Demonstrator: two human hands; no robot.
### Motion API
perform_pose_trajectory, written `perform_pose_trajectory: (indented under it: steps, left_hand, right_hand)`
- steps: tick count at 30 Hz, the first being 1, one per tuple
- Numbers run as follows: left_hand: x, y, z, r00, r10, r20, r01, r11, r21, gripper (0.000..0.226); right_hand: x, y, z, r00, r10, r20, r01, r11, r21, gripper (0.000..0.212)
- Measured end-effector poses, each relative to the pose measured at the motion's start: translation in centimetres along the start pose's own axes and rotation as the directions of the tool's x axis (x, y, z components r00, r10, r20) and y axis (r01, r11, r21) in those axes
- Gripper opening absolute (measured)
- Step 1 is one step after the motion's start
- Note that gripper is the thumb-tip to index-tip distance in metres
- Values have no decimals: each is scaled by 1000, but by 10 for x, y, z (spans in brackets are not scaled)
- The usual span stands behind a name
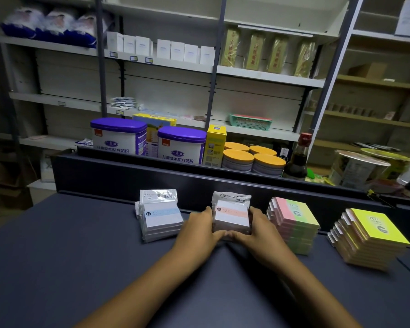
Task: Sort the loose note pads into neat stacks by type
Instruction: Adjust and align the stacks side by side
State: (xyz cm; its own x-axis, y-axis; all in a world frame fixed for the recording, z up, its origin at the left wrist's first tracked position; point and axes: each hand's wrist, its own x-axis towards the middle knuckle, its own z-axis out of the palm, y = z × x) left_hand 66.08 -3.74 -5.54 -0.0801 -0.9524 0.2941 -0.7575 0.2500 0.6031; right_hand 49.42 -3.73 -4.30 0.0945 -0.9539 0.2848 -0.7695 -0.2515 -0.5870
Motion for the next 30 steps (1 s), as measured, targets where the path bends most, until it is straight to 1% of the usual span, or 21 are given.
perform_pose_trajectory:
  steps: [2,5,7,9,10,12,14,18,20,22,25,27,30]
  left_hand:
    - [0,1,-6,999,14,-40,-12,1000,27,43]
    - [-2,5,-21,987,77,-138,-78,997,4,35]
    - [-6,6,-34,976,110,-188,-116,993,-24,33]
    - [-12,0,-49,967,124,-221,-131,991,-16,30]
    - [-16,-8,-57,967,119,-225,-118,993,17,29]
    - [-22,-27,-75,971,76,-226,-61,995,73,28]
    - [-27,-50,-92,974,-2,-227,20,997,80,26]
    - [-33,-87,-119,965,-156,-211,181,978,105,29]
    - [-35,-99,-124,955,-245,-170,263,960,92,35]
    - [-34,-106,-124,942,-309,-131,317,947,45,39]
    - [-29,-110,-121,934,-338,-114,332,941,-68,40]
    - [-23,-112,-118,935,-342,-90,322,929,-181,38]
    - [-20,-113,-109,941,-328,-83,293,911,-289,24]
  right_hand:
    - [-2,-3,-2,1000,-23,-18,22,998,-56,76]
    - [-4,-8,-4,997,-63,-53,57,992,-115,83]
    - [-7,-15,-5,985,-118,-124,99,984,-147,80]
    - [-10,-26,-4,961,-195,-197,160,971,-178,70]
    - [-10,-33,-3,951,-228,-209,190,964,-186,63]
    - [-10,-49,2,945,-268,-187,234,954,-187,53]
    - [-8,-65,11,950,-278,-142,253,952,-170,50]
    - [2,-93,40,973,-226,-44,223,973,-68,53]
    - [8,-103,56,987,-159,19,160,987,-33,55]
    - [15,-110,70,994,-79,69,81,997,-20,57]
    - [22,-112,87,996,2,93,2,999,-43,56]
    - [24,-110,94,995,39,88,-37,999,-25,55]
    - [24,-106,98,995,68,77,-71,997,28,58]
